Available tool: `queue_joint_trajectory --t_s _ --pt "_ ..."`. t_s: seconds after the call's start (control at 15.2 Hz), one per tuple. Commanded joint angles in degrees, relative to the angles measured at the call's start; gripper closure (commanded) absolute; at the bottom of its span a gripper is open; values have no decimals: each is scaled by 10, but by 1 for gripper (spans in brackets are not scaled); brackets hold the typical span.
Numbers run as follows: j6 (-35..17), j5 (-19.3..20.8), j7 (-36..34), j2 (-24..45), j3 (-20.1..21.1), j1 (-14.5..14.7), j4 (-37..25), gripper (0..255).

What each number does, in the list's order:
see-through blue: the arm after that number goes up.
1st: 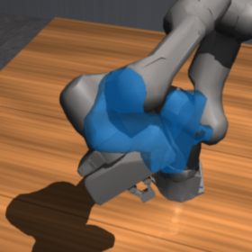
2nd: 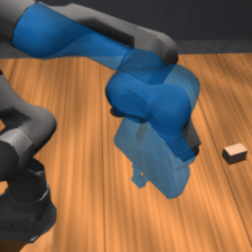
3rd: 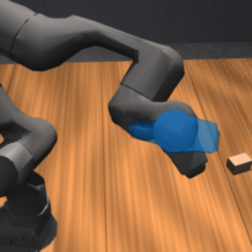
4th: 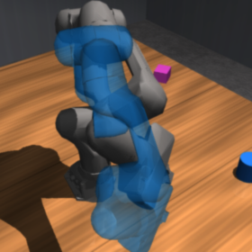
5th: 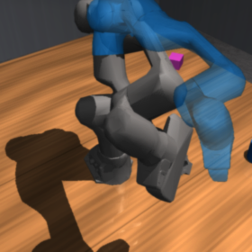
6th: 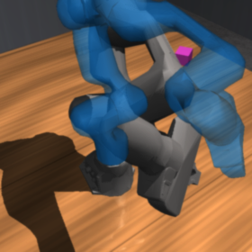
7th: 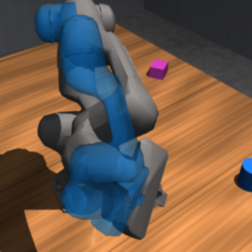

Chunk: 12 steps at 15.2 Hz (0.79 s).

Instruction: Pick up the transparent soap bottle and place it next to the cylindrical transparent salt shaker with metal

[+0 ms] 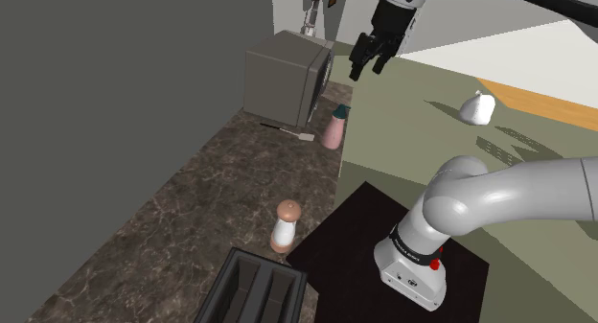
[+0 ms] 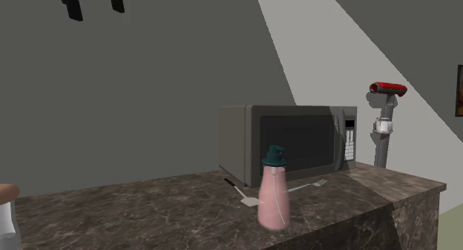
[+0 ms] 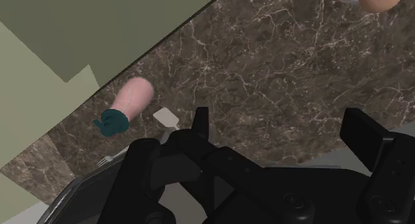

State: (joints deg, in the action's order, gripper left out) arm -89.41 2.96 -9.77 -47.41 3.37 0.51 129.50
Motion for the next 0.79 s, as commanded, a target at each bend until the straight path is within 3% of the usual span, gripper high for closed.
queue_joint_trajectory --t_s 0.0,0.73 --pt "0 0 0 0 0 0 0 0" --pt "-217 54 75 9 -113 -40 149 0"
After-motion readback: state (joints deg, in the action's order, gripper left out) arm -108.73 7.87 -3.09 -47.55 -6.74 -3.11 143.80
